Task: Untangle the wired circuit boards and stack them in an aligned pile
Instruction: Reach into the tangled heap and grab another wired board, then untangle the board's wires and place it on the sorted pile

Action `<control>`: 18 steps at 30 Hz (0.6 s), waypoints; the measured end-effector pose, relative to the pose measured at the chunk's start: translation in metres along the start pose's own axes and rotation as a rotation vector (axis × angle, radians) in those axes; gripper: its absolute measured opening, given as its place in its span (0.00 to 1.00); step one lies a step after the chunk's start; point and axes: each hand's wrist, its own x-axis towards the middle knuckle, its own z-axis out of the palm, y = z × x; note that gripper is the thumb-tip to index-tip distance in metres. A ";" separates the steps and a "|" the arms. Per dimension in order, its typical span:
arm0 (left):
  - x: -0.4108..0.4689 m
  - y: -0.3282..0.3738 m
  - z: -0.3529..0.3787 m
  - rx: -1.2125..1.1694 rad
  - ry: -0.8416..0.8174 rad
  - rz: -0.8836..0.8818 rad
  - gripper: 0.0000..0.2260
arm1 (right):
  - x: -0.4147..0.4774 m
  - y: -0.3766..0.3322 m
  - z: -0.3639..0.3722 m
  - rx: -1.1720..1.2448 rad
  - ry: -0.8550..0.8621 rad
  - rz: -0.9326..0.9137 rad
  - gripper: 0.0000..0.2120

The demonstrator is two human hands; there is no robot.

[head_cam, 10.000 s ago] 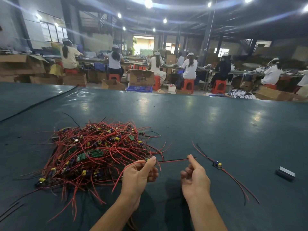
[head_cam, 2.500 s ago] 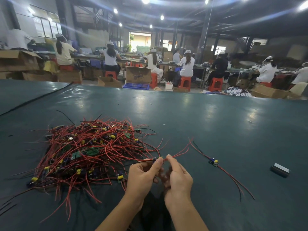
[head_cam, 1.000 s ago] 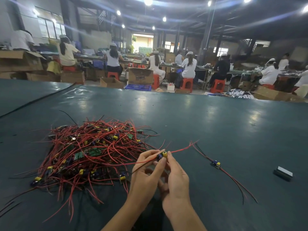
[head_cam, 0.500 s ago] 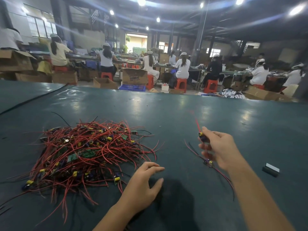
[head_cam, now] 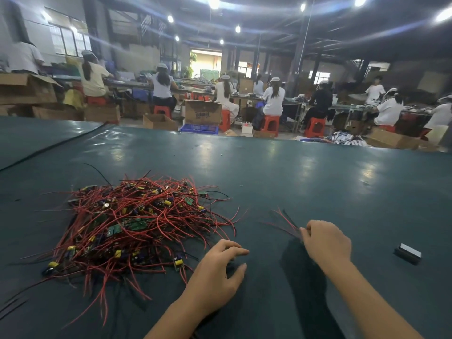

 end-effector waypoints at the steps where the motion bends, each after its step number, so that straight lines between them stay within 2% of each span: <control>1: 0.000 0.000 0.000 0.001 -0.002 -0.002 0.13 | -0.003 -0.003 0.000 -0.027 0.045 -0.027 0.15; 3: 0.000 0.000 0.000 0.014 0.001 0.003 0.13 | -0.012 -0.014 0.000 0.067 0.116 -0.076 0.14; 6: 0.000 0.007 -0.004 0.114 0.094 0.053 0.11 | -0.031 -0.044 0.000 0.508 0.164 -0.083 0.10; 9: 0.005 0.018 -0.019 0.296 0.332 0.240 0.09 | -0.051 -0.078 -0.002 0.910 0.125 -0.046 0.07; 13: 0.013 0.018 -0.050 0.345 0.611 0.384 0.08 | -0.077 -0.103 0.005 1.218 0.042 0.007 0.05; 16: 0.019 0.014 -0.079 0.283 0.685 0.318 0.11 | -0.088 -0.106 0.009 1.280 0.026 -0.017 0.09; 18: 0.027 0.007 -0.098 0.283 0.700 0.162 0.11 | -0.091 -0.106 0.010 1.290 0.051 -0.042 0.09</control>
